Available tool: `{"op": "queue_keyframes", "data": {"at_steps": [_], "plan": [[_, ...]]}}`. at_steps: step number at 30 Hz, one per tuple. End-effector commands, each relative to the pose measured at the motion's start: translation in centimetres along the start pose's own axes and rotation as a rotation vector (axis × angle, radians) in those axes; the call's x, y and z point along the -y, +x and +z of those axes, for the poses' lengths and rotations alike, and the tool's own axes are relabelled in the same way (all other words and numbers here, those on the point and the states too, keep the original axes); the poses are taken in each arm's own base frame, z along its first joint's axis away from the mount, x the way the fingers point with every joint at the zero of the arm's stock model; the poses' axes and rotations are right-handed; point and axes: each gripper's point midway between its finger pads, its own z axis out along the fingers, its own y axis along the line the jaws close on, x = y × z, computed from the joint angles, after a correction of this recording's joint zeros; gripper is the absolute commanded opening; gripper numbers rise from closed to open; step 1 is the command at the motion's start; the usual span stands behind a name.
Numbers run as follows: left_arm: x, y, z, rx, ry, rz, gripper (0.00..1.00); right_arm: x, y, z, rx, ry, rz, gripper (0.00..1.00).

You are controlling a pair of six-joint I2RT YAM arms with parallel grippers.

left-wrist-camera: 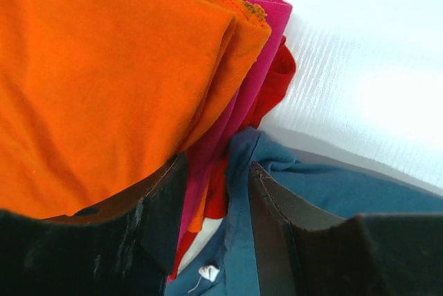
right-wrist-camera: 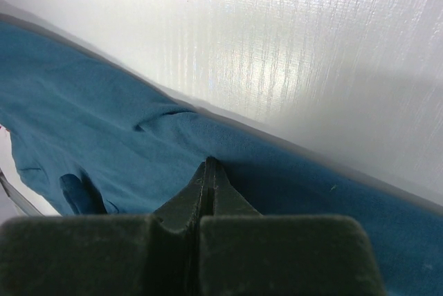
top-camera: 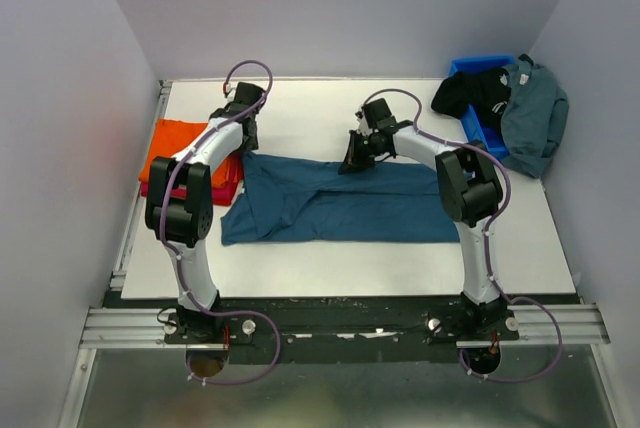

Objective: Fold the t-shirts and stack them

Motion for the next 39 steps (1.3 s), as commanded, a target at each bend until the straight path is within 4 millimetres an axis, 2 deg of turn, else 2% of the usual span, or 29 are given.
{"op": "queue_keyframes", "data": {"at_steps": [1,5,11,16,18,20,21,28,31,35,39], "plan": [[-0.9,-2.4,-3.1,0.103,0.035,-0.077,0.53,1.0,0.8,-0.3,-0.010,0.035,-0.001,0.01],[-0.4,-2.8,-5.1,0.145,0.106,-0.119,0.51,0.1,0.5,-0.9,0.013,-0.006,-0.042,0.01],[-0.2,-1.8,-7.1,0.192,0.167,-0.190,0.51,-0.3,-0.8,-3.5,0.102,0.027,-0.127,0.01],[3.5,0.6,-7.8,0.134,0.380,-0.214,0.39,-4.0,-0.4,-4.8,0.140,-0.097,-0.239,0.01],[4.5,1.6,-7.5,0.115,0.411,-0.213,0.24,-5.6,0.0,-4.9,0.139,-0.143,-0.286,0.01],[5.2,2.6,-6.8,0.088,0.430,-0.205,0.02,-7.3,0.9,-4.5,0.110,-0.203,-0.329,0.05],[5.3,3.0,-6.4,0.072,0.425,-0.199,0.00,-8.0,1.6,-4.2,0.085,-0.233,-0.345,0.06],[6.2,4.7,-3.4,-0.031,0.389,-0.160,0.00,-11.9,4.6,-1.8,-0.001,-0.329,-0.468,0.26],[6.2,5.2,-2.1,-0.056,0.357,-0.141,0.00,-12.9,5.4,-0.7,-0.032,-0.354,-0.490,0.29],[4.8,5.8,-0.2,-0.081,0.245,-0.110,0.00,-13.7,5.8,1.2,-0.072,-0.370,-0.510,0.31],[3.9,5.9,0.2,-0.087,0.209,-0.106,0.00,-14.3,6.3,2.6,-0.123,-0.406,-0.508,0.35]]}}
